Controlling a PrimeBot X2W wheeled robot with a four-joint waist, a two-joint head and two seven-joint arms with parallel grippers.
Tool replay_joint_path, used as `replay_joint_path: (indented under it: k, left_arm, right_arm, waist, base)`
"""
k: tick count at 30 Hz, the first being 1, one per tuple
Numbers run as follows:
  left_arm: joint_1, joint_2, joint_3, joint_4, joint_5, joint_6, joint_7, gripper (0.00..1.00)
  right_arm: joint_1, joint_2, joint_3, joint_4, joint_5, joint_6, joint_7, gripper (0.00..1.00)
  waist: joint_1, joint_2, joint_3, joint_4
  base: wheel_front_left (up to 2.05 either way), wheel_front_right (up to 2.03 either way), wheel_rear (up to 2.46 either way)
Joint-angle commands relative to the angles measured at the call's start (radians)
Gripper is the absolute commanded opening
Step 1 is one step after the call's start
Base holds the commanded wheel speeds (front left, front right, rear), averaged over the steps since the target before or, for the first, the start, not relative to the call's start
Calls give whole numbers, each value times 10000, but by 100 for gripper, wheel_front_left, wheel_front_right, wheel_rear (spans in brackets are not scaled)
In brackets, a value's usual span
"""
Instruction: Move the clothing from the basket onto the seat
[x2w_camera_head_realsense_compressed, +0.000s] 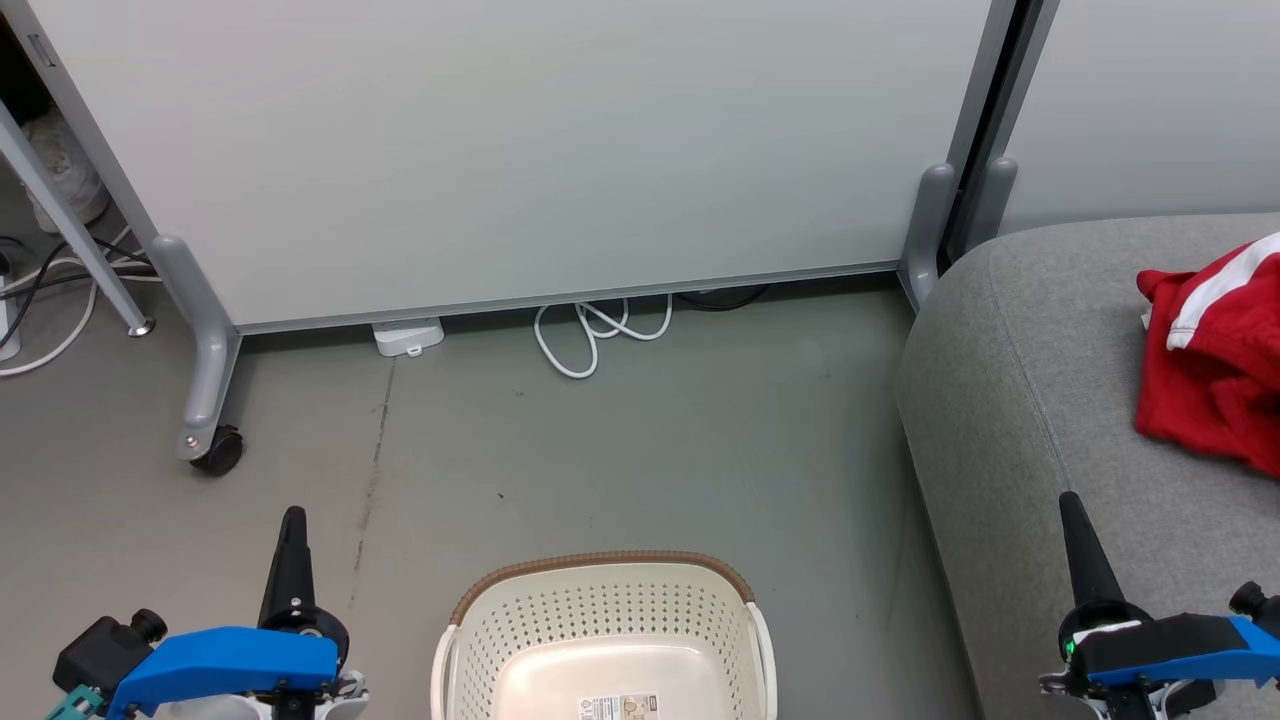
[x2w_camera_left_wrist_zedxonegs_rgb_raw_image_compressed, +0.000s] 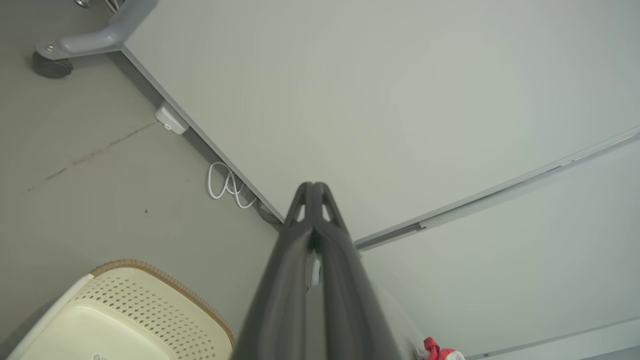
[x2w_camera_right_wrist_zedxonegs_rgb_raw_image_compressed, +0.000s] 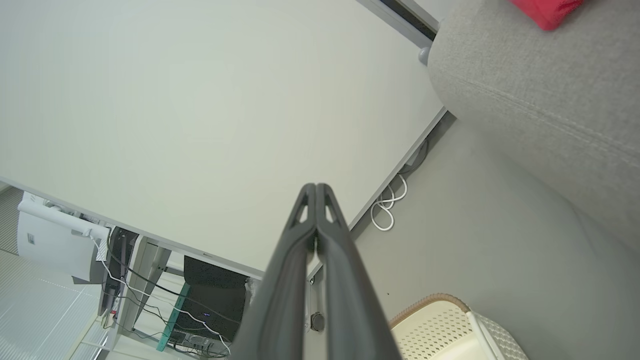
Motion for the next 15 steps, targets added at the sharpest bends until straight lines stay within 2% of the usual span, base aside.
replay_joint_path:
  k: [1, 15]
  left_arm:
    - [-270, 10, 69, -124, -268, -69, 72, 0]
    - [-377, 10, 232, -137, -1682, -112, 441, 0]
  right_arm:
    - [-269, 1, -29, -112, 294, 5, 71, 0]
    - [-387, 8, -78, -100, 1684, 5, 452, 0]
  waist:
    - [-1, -1, 1, -6]
    - [-1, -1, 6, -74]
  base:
    - [0, 0, 0]
    - [0, 0, 0]
